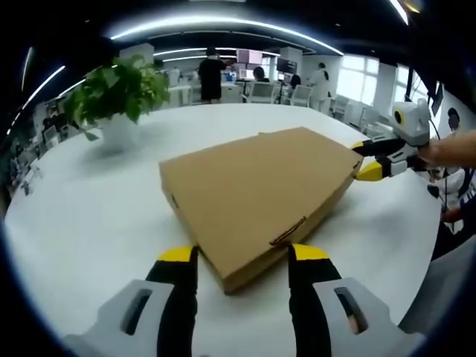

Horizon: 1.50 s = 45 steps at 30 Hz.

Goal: Operate the shoe box by opening the lid, removing the specified soft item, and placing it in the target area until the item is outside and the box remains undamaged.

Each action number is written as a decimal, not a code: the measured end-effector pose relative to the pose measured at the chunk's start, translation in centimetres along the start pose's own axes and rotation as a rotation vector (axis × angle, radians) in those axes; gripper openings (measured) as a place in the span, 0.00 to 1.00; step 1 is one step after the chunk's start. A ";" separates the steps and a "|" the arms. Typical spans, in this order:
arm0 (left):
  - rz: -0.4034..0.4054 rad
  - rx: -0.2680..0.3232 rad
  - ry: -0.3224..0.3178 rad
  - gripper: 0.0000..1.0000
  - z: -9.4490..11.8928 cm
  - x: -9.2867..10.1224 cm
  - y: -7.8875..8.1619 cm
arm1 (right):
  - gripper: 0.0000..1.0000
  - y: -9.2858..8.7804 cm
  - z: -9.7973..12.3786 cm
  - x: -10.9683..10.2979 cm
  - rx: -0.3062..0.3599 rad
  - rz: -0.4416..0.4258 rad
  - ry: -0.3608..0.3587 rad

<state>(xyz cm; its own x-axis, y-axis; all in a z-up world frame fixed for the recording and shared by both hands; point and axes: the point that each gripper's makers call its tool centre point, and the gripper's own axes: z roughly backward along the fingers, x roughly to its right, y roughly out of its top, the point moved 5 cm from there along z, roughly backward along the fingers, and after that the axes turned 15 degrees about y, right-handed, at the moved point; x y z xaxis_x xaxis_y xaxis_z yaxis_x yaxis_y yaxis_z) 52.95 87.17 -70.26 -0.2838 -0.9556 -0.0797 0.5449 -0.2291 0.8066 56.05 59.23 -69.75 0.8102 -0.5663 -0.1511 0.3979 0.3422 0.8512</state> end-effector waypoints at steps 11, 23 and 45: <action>-0.035 -0.011 -0.038 0.48 0.8 -0.7 -0.2 | 0.43 -0.2 -0.2 -2.0 0.009 -0.039 -0.037; -0.077 -0.029 -0.095 0.47 1.4 -2.1 -0.3 | 0.43 -0.3 -0.1 -4.5 0.006 -0.095 -0.073; -0.181 -0.077 -0.199 0.47 2.6 -4.3 -1.2 | 0.38 -1.0 0.0 -9.9 -0.025 -0.133 -0.125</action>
<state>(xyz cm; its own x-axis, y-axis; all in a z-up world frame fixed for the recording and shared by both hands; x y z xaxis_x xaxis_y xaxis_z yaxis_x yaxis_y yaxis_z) 51.45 92.07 -69.31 -0.5267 -0.8446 -0.0957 0.5277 -0.4132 0.7422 47.63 64.49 -69.14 0.6908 -0.6958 -0.1965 0.5095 0.2756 0.8152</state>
